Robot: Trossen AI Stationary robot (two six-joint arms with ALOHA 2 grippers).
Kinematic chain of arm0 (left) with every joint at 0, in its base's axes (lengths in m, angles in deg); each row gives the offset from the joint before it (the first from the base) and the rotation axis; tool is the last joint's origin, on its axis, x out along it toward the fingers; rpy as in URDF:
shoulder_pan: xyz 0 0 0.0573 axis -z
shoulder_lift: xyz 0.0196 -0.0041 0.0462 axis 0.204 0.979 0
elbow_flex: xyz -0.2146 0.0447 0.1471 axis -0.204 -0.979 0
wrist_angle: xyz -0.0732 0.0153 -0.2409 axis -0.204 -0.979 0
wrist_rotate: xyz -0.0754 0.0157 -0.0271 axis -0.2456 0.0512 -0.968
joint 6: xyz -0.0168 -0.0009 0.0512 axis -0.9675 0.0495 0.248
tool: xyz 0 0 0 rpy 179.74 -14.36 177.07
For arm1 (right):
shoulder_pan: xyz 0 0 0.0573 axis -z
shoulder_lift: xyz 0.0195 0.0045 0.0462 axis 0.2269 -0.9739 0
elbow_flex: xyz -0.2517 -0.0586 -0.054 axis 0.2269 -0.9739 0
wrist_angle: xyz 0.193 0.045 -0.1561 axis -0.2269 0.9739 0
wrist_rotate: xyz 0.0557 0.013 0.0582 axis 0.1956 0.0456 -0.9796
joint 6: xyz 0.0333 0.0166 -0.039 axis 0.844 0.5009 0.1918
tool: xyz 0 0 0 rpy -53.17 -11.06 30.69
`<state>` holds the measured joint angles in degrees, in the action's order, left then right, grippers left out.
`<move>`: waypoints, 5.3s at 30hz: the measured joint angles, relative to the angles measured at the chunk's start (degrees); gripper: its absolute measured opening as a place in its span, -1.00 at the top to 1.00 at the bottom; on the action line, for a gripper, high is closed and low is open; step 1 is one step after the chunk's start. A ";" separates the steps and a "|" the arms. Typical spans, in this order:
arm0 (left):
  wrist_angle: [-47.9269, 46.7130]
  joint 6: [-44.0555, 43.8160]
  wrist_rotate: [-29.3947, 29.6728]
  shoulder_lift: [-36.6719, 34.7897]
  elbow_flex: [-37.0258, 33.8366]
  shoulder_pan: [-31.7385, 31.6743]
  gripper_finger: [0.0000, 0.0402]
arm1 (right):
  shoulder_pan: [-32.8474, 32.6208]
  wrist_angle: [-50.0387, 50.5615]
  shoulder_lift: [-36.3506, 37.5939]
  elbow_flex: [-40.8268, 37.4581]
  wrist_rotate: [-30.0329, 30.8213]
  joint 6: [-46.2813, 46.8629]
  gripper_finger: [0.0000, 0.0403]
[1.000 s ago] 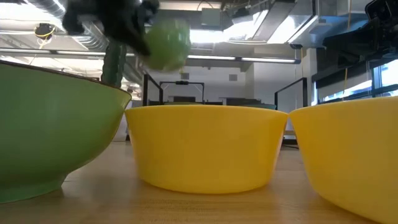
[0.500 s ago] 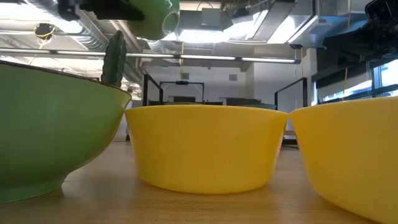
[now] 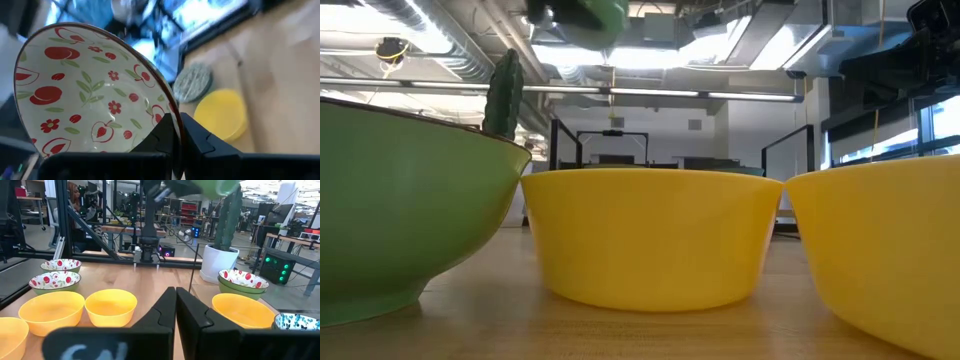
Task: Pick & Place Mini bowls
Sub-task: Stack the white red patterned bowl on top of the white red patterned bowl on the shelf
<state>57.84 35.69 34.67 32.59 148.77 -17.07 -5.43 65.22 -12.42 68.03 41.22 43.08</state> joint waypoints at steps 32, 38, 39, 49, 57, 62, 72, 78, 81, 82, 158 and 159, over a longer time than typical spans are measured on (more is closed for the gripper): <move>-45.71 -16.69 -5.56 44.00 40.02 -13.18 0.96 | 0.00 0.00 0.00 0.01 -0.11 -1.11 0.93; -45.85 -16.75 -5.75 44.33 40.02 -12.93 0.96 | 0.00 -0.02 0.00 0.00 -0.10 -0.92 0.93; -45.81 -16.68 -6.09 44.33 40.02 -12.90 0.96 | 0.00 -0.02 0.00 0.00 -0.10 -0.92 0.93; -46.13 -18.37 -6.47 44.33 40.02 -12.73 0.96 | 0.00 0.00 0.00 0.01 -0.09 -0.99 0.93; -46.57 -18.72 -8.77 44.52 40.02 -12.72 0.96 | 0.00 0.00 0.00 0.00 -0.09 -0.94 0.93; -47.44 -17.54 -6.93 47.23 40.02 -12.78 0.96 | 0.00 0.00 0.00 0.00 -0.09 -0.94 0.93; -47.00 -14.58 -6.11 50.06 40.02 -13.32 0.96 | 0.00 0.92 0.00 0.02 -0.63 -1.11 0.93; -47.92 -15.94 -6.34 49.86 40.02 -13.64 0.87 | 0.00 0.92 0.00 0.02 -0.65 -0.85 0.93; -48.91 -15.88 -5.89 49.84 40.02 -13.64 0.78 | 0.00 0.92 0.00 0.02 -0.65 -0.03 0.93; -49.05 -15.89 -5.70 49.84 40.02 -13.58 0.75 | 0.00 0.92 0.00 0.02 -0.64 -0.02 0.93; -43.03 -22.24 15.10 47.92 38.51 -6.49 0.99 | 0.00 1.06 0.00 0.02 -0.68 0.18 0.93; -42.71 -22.24 14.61 47.89 37.46 -6.18 0.99 | 0.00 1.07 0.00 0.02 -0.69 0.18 0.93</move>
<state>15.13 13.45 49.29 80.49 186.23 -23.25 -5.43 66.29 -12.42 68.05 40.53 43.26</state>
